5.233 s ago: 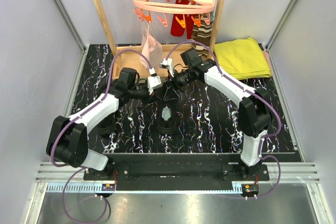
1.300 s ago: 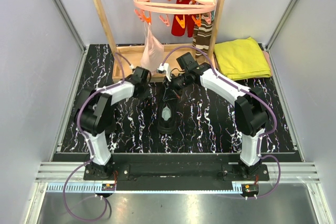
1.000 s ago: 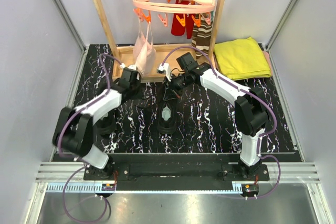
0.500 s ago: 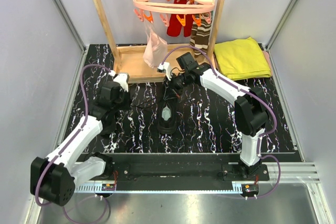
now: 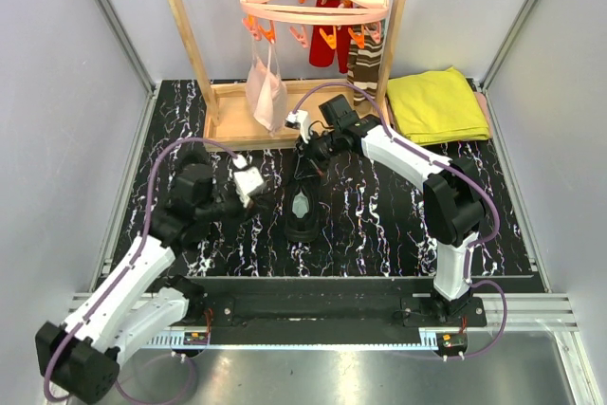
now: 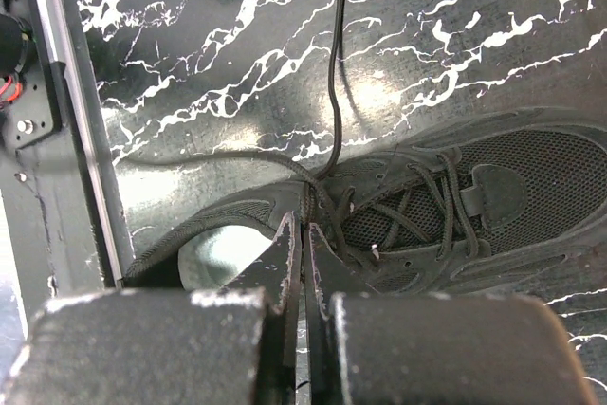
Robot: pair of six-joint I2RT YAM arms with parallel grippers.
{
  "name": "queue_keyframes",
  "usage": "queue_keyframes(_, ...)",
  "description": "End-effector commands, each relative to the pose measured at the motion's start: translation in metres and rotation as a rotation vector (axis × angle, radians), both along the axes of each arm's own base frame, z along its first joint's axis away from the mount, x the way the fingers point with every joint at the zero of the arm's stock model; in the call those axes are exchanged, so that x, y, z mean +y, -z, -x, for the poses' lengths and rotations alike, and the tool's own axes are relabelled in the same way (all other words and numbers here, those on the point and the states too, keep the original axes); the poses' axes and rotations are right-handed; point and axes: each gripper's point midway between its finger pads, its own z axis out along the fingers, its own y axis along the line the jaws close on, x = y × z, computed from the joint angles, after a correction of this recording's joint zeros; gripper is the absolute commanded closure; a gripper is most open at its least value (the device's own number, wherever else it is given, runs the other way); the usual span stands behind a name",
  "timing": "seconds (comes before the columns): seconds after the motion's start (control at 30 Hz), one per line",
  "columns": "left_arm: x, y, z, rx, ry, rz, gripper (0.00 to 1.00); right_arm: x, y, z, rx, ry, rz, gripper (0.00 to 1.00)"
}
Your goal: Tie the shoes
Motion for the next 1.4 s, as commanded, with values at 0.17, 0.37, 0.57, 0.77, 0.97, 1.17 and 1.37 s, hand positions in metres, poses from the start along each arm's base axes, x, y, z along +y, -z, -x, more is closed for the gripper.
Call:
queue_keyframes(0.17, -0.111, -0.024, 0.031, -0.300, 0.606, 0.056, 1.00, 0.007, -0.035, -0.008, -0.057, -0.023, -0.095, 1.00)
queue_keyframes(0.37, -0.174, -0.021, 0.026, -0.397, 0.834, 0.073, 1.00, 0.004, -0.036, -0.011, -0.174, -0.102, -0.096, 1.00)
queue_keyframes(0.57, -0.194, -0.016, 0.007, -0.400, 0.855, 0.057, 0.75, 0.004, -0.036, -0.009, -0.209, -0.149, -0.109, 1.00)
queue_keyframes(0.77, -0.141, -0.078, -0.028, -0.277, 0.544, 0.157, 0.59, 0.004, -0.036, -0.007, -0.200, -0.159, -0.121, 1.00)
queue_keyframes(0.97, -0.047, -0.060, -0.082, -0.161, 0.154, 0.120, 0.59, 0.005, -0.041, -0.004, -0.186, -0.158, -0.136, 1.00)
queue_keyframes(1.17, -0.042, -0.046, -0.105, -0.124, 0.159, 0.129, 0.60, 0.007, -0.045, -0.005, -0.188, -0.159, -0.146, 1.00)
queue_keyframes(1.37, -0.054, -0.031, -0.113, -0.119, 0.273, 0.117, 0.60, 0.007, -0.046, -0.005, -0.196, -0.164, -0.150, 1.00)
